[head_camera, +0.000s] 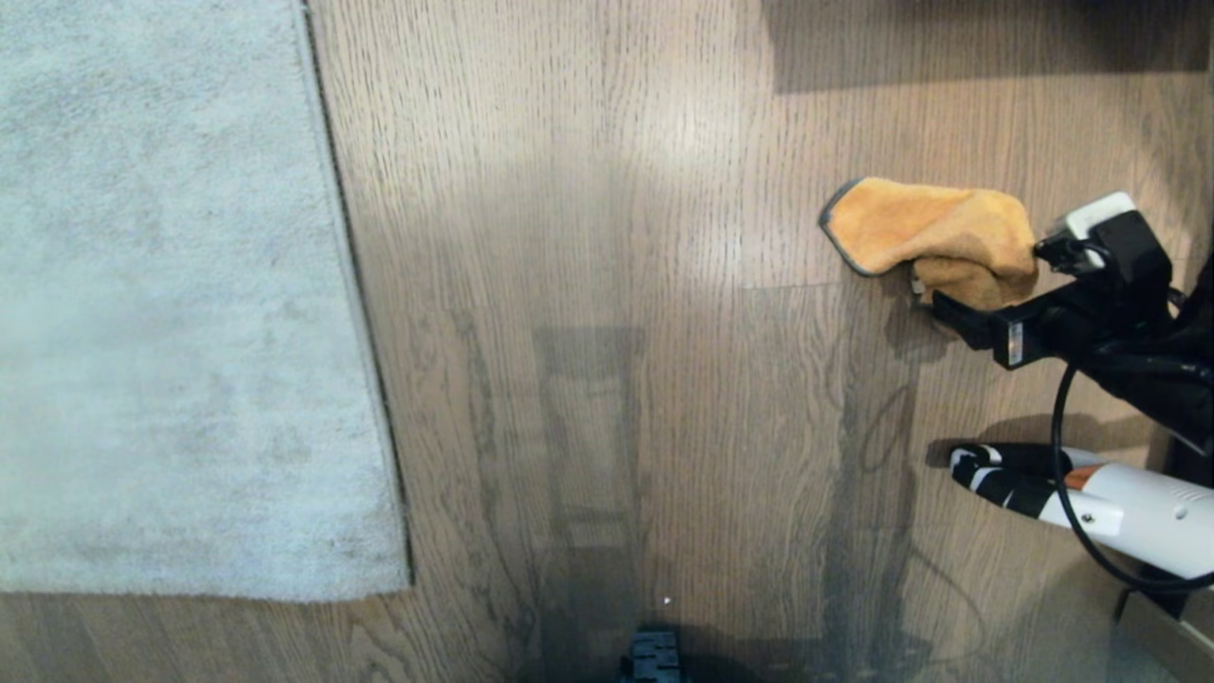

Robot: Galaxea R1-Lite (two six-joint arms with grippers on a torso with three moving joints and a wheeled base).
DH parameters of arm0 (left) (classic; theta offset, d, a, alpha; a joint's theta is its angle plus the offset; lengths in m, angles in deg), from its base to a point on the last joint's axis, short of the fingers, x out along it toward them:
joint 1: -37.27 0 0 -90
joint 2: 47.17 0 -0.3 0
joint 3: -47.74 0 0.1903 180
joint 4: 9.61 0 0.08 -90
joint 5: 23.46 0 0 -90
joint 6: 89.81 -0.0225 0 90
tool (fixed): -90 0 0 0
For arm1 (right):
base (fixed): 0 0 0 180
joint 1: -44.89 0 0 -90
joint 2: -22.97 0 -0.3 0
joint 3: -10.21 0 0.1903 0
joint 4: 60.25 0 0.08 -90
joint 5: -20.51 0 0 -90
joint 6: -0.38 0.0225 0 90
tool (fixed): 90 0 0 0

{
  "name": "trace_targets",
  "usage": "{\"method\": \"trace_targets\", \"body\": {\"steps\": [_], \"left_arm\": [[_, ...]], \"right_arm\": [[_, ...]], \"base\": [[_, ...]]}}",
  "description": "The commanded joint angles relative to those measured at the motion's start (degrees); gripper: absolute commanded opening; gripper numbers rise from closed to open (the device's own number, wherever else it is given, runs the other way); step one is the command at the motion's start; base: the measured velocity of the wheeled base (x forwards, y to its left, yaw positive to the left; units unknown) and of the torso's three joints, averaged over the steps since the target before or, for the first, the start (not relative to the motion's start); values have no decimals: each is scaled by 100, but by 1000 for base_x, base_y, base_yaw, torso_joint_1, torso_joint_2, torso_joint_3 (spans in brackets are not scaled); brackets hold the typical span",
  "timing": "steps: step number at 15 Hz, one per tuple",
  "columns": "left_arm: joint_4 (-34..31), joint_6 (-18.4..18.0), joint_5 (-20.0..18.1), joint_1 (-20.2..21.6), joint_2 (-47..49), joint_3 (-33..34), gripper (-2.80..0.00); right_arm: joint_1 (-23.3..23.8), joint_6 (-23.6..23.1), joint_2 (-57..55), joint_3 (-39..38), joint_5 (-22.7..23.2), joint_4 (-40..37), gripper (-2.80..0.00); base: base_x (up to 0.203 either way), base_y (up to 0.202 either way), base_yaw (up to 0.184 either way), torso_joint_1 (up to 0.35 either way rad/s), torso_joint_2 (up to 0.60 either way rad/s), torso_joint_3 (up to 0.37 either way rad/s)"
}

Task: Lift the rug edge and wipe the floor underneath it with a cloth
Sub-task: Pick up the rag

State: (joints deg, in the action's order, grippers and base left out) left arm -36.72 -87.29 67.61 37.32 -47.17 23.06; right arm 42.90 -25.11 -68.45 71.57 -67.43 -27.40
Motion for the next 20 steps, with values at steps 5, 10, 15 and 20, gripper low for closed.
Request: {"method": "trace_targets", "body": {"steps": [5,10,15,20], "left_arm": [[-4,3,1,4,0,0,-280],[-4,3,-2,4,0,0,-280],[-4,3,7,4,0,0,-280],[-4,3,-2,4,0,0,-280]], "right_arm": [[68,9,-490,198,5,505,0],[86,-9,-508,171,5,539,0],[114,0,-534,164,5,532,-280],[134,6,-390,83,5,530,-280]], "base": [[0,0,0,0,0,0],[0,0,0,0,0,0],[0,0,0,0,0,0],[0,0,0,0,0,0]]}}
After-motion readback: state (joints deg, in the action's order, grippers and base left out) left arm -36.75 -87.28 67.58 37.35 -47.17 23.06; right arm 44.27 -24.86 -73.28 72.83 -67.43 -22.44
